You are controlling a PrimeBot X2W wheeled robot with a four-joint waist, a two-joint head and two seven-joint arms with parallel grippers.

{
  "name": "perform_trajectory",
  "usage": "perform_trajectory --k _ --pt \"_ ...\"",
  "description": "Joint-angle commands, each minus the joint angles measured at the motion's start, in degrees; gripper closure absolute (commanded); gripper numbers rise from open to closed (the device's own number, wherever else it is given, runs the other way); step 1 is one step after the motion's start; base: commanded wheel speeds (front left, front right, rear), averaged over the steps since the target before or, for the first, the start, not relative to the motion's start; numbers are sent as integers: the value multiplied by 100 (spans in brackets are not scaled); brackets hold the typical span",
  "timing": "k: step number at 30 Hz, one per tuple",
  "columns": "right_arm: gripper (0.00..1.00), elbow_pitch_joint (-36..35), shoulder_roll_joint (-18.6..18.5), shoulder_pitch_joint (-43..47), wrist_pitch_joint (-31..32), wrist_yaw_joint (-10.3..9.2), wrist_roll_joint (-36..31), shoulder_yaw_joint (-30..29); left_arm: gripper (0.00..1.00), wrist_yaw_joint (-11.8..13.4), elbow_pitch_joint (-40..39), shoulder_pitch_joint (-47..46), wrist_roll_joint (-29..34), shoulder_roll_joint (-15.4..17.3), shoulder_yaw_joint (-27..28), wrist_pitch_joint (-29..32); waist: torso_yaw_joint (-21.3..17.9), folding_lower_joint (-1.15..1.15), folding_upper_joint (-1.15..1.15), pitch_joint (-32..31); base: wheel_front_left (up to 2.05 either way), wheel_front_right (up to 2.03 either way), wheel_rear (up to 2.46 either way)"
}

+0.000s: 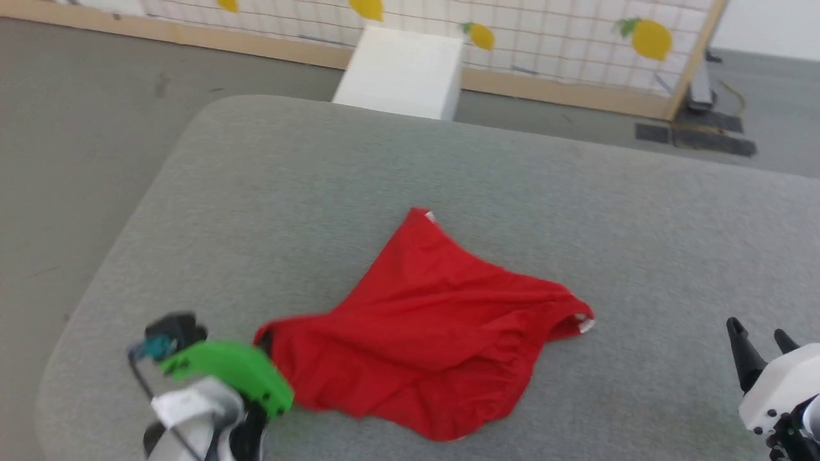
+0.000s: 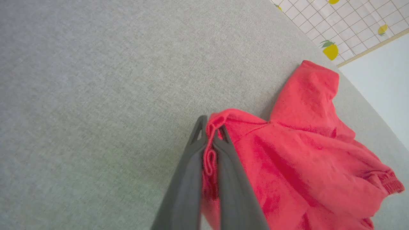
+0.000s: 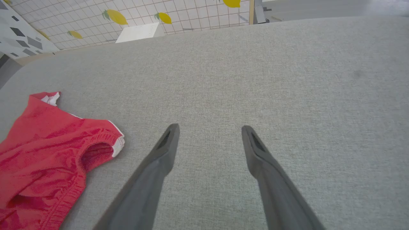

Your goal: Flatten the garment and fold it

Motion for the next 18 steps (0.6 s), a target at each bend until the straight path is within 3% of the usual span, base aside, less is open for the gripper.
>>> perform_trajectory --k 1,7,8,9,10,14,18 --pt "0 16 -4 43 -11 -8 25 22 100 99 -110 244 -90 63 37 43 206 0 0 -111 0 0 0" --pt "0 77 -4 67 -22 -8 48 104 100 109 -537 916 -337 -58 -222 467 269 0 0 -150 0 0 0" --pt "0 84 -4 79 -25 -8 51 121 73 91 -585 943 -372 -89 -234 479 271 0 0 -152 0 0 0" --pt "0 91 -4 92 -28 -8 54 145 5 50 -660 948 -436 -142 -210 454 272 0 0 -157 0 0 0" --pt "0 94 -4 101 -29 -8 53 174 0 36 -712 933 -458 -164 -182 415 269 0 0 -161 0 0 0" --pt "0 73 -4 63 -20 -8 0 405 0 -59 -923 705 -243 -77 -25 -44 215 0 0 -139 0 0 0" --pt "0 100 -4 -27 -12 -8 29 829 0 -355 -1045 497 155 65 70 -819 139 0 0 -88 0 0 0"
